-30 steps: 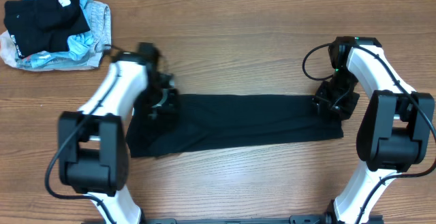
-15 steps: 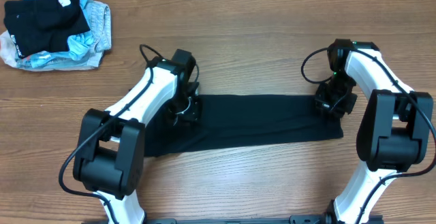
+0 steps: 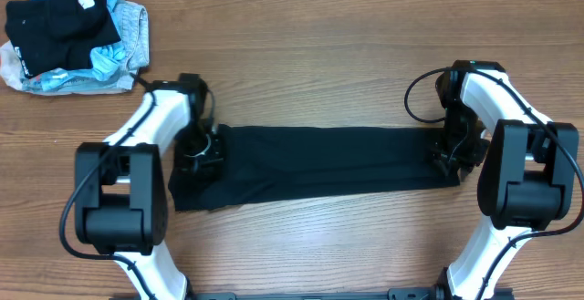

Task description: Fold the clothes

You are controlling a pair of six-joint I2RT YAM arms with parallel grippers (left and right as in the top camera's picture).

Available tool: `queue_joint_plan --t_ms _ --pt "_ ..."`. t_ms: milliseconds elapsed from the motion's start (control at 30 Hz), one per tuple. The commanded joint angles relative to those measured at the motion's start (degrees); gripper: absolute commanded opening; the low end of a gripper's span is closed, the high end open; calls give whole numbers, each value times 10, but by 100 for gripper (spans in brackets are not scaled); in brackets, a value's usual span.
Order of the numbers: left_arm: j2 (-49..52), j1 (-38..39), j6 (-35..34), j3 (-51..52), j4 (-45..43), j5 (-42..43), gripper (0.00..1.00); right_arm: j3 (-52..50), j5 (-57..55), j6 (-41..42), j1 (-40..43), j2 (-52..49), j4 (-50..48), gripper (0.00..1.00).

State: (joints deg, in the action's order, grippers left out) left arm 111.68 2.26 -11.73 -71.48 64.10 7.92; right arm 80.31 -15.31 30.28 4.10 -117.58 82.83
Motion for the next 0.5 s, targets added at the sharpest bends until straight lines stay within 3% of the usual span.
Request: queue_joint_plan --t_ms 0,300,467 --pt "5 -24 -8 4 2 -26 4 12 -21 20 2 16 7 38" --pt "-6 -72 -26 -61 57 -69 4 49 -145 216 2 17 143 38" --pt "-28 -66 -25 -135 87 -64 4 76 -142 223 2 47 136 42"
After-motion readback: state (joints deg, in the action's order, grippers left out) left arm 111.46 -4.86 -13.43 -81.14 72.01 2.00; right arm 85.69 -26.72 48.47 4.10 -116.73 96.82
